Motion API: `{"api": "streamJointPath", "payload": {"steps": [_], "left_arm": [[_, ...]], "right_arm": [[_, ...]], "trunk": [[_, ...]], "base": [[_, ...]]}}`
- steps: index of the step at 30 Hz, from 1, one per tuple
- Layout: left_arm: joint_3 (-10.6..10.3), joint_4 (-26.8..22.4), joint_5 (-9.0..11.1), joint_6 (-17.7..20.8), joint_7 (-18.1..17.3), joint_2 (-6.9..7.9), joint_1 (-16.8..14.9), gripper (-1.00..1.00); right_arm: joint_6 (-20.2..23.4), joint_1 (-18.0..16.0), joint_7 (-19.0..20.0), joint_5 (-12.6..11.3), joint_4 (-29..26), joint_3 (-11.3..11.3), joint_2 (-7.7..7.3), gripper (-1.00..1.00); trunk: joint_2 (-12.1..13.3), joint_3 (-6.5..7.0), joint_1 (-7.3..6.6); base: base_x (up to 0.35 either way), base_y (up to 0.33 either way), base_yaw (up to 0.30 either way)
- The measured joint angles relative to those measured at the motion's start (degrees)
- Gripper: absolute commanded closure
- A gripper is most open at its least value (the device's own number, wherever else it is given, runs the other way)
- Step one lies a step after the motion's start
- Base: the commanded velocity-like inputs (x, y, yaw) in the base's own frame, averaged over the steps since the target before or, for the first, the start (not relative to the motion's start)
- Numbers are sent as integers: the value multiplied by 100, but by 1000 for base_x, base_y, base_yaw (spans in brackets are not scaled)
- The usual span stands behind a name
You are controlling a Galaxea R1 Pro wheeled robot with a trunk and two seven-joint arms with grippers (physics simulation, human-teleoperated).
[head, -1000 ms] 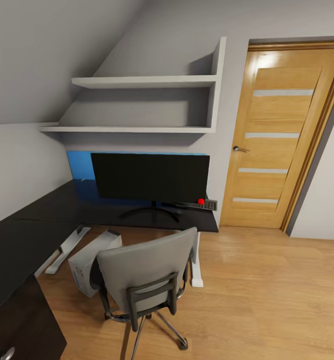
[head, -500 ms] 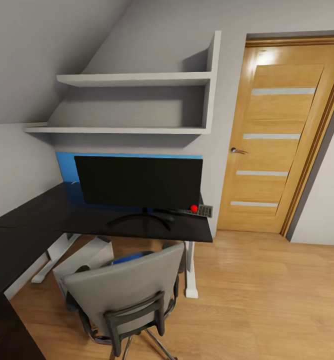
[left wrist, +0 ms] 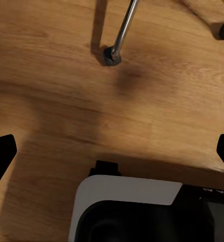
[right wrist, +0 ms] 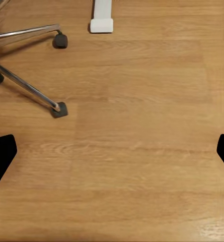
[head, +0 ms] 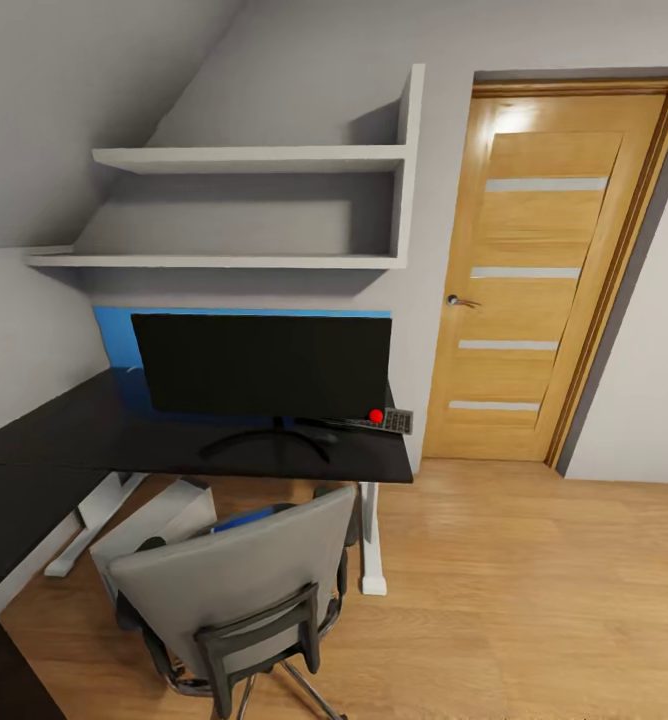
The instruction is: In the bedroom, organize the workspace by keeping the computer under the desk, ensuring the monitor is on the desk, placing the keyboard on the desk next to the monitor, placing the mouse on the desk next to the keyboard, moving the folder from the swivel chair onto the desk next to the mouse, stacking the notebook on top of the folder with the pen on top of the notebook, and positioning the swivel chair next to the desk.
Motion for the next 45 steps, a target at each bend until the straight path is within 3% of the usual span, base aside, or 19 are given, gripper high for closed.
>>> {"api": "streamJointPath", "payload": {"steps": [7, 29, 45], "left_arm": [[-4, -1, -1, 9, 0, -6, 0, -100], [-16, 5, -11, 21, -7, -17, 0, -100], [-20, 8, -14, 38, -8, -26, 0, -100]], "right_arm": [[0, 1, -11, -2, -5, -2, -5, -100], [0, 2, -11, 1, 2, -2, -7, -100], [0, 2, -11, 0, 2, -3, -7, -100]], "trunk": [[0, 0, 0], [0, 0, 0], [-1, 0, -2]], "base": [[0, 0, -116], [5, -7, -286], [215, -188, -294]]}}
